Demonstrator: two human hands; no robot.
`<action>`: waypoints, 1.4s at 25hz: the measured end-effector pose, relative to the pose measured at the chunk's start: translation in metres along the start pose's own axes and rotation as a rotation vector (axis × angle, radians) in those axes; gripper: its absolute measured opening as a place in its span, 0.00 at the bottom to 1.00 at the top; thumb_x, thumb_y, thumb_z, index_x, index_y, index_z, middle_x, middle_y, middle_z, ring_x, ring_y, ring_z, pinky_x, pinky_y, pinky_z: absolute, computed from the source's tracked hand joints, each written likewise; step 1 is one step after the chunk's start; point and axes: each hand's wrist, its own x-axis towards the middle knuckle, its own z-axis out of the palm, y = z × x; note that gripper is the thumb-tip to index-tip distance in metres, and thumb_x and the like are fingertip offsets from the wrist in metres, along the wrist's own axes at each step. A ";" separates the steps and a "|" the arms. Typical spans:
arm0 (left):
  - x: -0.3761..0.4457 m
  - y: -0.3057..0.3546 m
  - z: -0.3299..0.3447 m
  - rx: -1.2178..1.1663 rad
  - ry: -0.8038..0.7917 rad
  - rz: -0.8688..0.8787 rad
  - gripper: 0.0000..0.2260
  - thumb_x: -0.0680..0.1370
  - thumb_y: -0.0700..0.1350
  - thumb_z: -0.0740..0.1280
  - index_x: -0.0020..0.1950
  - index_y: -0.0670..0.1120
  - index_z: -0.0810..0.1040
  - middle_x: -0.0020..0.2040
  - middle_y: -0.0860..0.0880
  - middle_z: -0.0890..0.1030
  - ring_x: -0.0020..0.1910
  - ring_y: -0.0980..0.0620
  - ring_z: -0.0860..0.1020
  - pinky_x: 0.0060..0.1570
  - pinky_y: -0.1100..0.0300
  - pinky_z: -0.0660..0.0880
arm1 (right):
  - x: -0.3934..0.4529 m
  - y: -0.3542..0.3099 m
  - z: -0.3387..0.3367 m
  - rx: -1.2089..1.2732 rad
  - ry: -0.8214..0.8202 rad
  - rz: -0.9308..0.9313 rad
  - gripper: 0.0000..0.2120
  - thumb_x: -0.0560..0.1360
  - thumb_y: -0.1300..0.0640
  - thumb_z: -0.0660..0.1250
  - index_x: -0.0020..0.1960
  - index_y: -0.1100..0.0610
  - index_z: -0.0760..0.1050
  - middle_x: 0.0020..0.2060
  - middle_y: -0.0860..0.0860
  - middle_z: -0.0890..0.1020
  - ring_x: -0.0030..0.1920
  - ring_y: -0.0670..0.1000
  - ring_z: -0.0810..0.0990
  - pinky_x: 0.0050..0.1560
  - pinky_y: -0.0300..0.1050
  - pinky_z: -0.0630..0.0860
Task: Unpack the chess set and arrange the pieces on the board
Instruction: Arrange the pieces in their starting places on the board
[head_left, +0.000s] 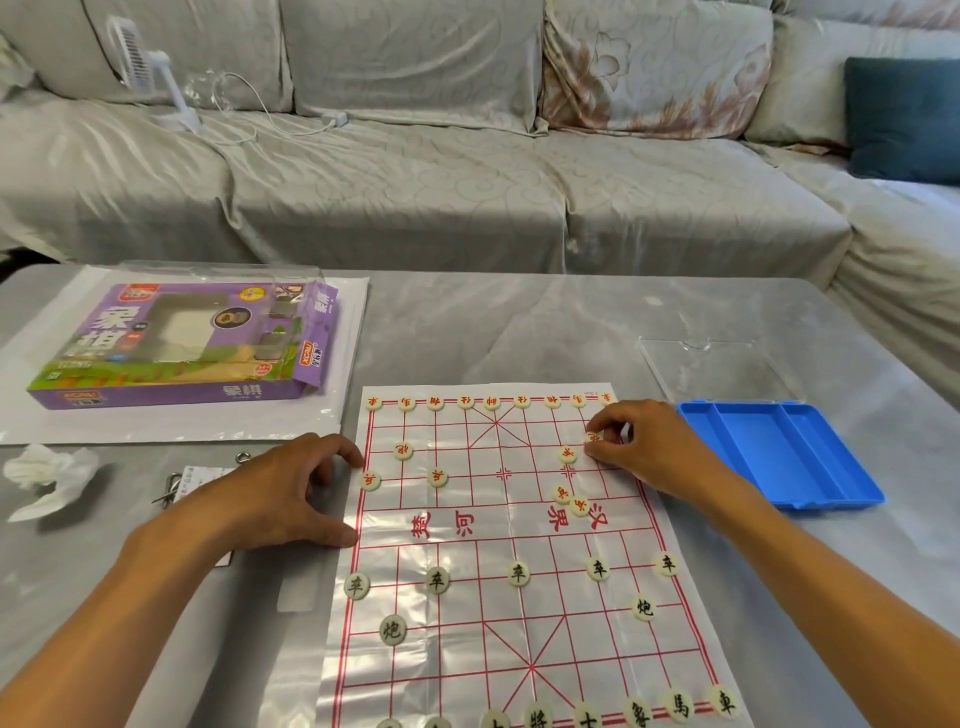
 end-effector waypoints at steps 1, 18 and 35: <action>0.000 0.000 0.000 0.003 0.006 0.006 0.30 0.62 0.59 0.79 0.60 0.62 0.69 0.50 0.60 0.71 0.46 0.57 0.74 0.41 0.67 0.71 | -0.002 -0.001 -0.001 0.001 0.009 -0.002 0.14 0.72 0.46 0.71 0.56 0.50 0.79 0.43 0.42 0.79 0.42 0.46 0.76 0.48 0.35 0.72; -0.002 0.000 0.000 -0.003 0.013 0.014 0.30 0.62 0.59 0.79 0.60 0.62 0.69 0.50 0.61 0.71 0.46 0.57 0.74 0.43 0.67 0.71 | -0.007 -0.077 0.026 -0.106 -0.156 -0.286 0.13 0.74 0.48 0.68 0.58 0.47 0.79 0.54 0.43 0.81 0.51 0.46 0.77 0.56 0.41 0.75; -0.002 0.000 0.000 -0.029 0.023 0.015 0.30 0.62 0.56 0.80 0.59 0.60 0.70 0.49 0.60 0.71 0.45 0.56 0.75 0.43 0.65 0.71 | -0.045 -0.030 0.007 -0.069 -0.124 -0.083 0.15 0.70 0.35 0.67 0.48 0.44 0.75 0.41 0.41 0.78 0.43 0.45 0.75 0.46 0.39 0.75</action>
